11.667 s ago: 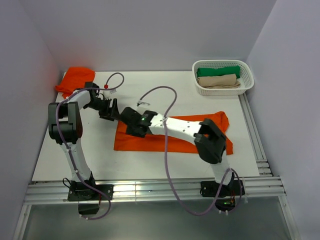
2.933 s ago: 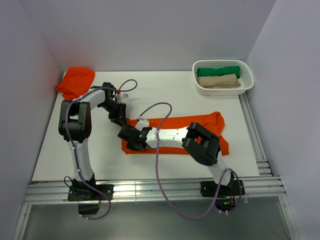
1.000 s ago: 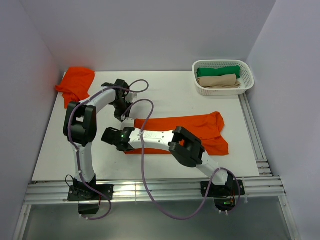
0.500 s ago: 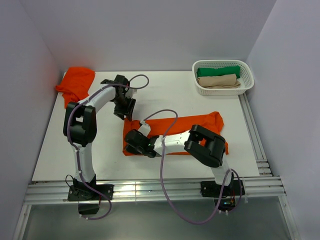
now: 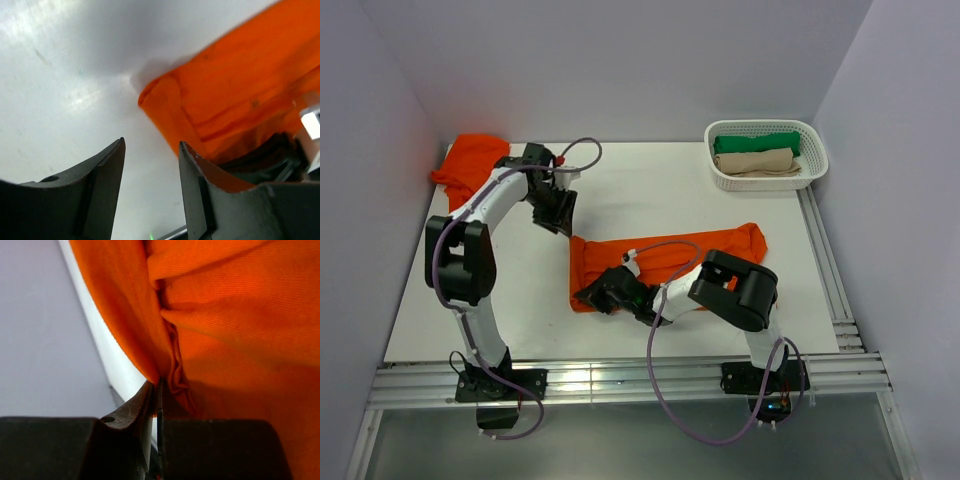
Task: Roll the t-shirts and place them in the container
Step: Roll the tshirt
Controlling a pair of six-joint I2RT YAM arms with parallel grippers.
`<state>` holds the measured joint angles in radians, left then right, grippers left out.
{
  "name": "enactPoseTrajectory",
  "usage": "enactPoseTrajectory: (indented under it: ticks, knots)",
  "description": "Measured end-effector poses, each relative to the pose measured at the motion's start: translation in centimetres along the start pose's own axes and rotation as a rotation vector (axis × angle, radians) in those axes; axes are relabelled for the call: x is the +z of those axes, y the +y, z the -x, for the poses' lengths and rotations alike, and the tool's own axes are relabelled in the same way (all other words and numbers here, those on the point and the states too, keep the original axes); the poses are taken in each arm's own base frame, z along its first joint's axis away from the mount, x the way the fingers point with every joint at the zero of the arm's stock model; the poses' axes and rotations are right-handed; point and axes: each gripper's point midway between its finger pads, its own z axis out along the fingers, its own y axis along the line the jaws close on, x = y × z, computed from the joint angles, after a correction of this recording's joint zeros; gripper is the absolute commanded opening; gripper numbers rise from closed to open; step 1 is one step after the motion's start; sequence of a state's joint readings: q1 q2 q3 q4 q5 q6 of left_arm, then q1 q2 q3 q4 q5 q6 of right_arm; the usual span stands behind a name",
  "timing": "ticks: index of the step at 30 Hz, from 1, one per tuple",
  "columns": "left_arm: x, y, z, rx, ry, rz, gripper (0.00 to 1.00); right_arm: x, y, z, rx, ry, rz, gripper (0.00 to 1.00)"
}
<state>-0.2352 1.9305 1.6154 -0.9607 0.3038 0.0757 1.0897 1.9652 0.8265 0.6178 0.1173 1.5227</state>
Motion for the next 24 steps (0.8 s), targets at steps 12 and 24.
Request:
enactPoseTrajectory:
  ticks: [12, 24]
  knots:
    - [2.4, 0.1, -5.7, -0.03, 0.099, -0.097, 0.46, -0.7, 1.5, 0.4, 0.115, 0.021, 0.103, 0.0]
    - [4.4, -0.5, -5.3, -0.022, 0.1, -0.126, 0.43, -0.8, 0.7, 0.5, 0.144, 0.022, 0.085, 0.0]
